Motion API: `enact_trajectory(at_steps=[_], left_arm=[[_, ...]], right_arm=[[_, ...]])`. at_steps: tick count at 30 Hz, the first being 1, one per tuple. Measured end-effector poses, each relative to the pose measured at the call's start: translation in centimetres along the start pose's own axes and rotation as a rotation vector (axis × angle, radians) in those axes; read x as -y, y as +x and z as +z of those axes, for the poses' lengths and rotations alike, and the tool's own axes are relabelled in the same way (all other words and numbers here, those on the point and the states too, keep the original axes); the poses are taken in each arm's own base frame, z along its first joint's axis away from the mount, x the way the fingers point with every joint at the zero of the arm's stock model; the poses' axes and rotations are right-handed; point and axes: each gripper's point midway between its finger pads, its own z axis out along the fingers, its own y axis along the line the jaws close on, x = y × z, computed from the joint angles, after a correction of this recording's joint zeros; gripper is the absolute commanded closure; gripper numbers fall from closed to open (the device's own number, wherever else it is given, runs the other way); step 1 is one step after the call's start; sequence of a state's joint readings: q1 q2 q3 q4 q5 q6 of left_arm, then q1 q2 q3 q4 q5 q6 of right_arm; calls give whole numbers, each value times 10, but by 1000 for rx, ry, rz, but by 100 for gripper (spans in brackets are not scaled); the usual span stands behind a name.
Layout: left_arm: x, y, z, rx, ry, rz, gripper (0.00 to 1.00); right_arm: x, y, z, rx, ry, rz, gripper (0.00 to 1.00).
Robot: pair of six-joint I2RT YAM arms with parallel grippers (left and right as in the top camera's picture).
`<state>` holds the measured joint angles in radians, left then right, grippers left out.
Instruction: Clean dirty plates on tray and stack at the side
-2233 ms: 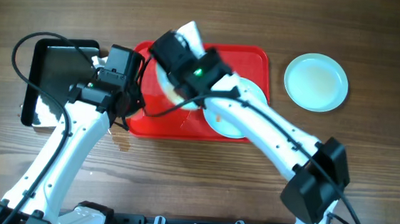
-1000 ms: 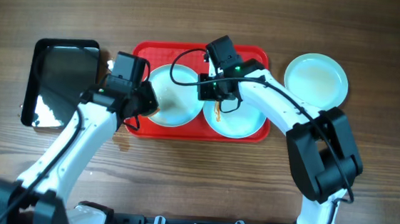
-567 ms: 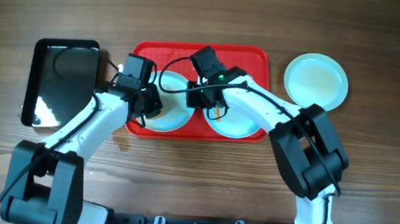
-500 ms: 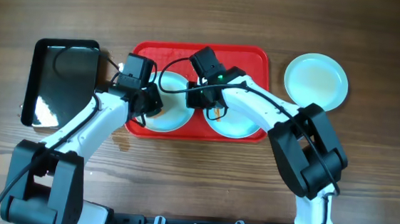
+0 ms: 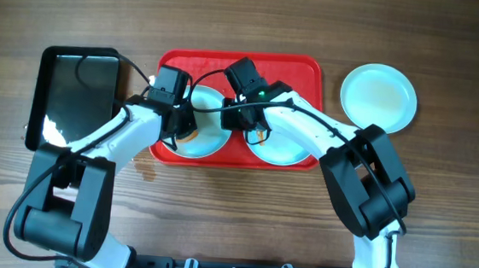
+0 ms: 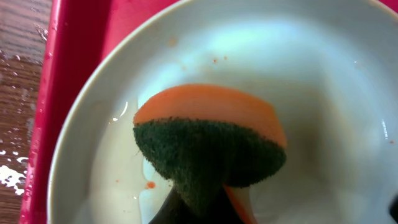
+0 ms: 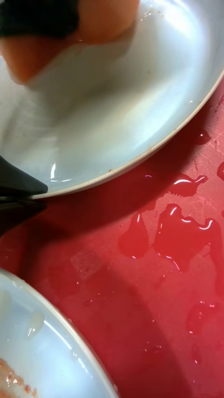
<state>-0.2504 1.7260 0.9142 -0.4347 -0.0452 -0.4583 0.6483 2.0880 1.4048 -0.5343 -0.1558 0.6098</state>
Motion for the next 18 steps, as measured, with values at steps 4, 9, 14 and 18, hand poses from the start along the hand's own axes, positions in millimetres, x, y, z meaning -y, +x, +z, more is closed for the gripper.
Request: enact_trajectory(at_steps=[4,9,14,18], left_arm=[[-24,-2,-3,19,-139,22,96],[-49,-7,-7,69,-299,50,96],[-57,-14,-14,113,-377,58,96],[-62,-26,-30,171,-411,-5,96]], right_arm=[[0,0,0,5,8,-4,96],[-6,4,1,-3,-7,-8,96],[-12,7,2,-9,-20,-9,96],[-11,8,2,-12,-18,-5,96]])
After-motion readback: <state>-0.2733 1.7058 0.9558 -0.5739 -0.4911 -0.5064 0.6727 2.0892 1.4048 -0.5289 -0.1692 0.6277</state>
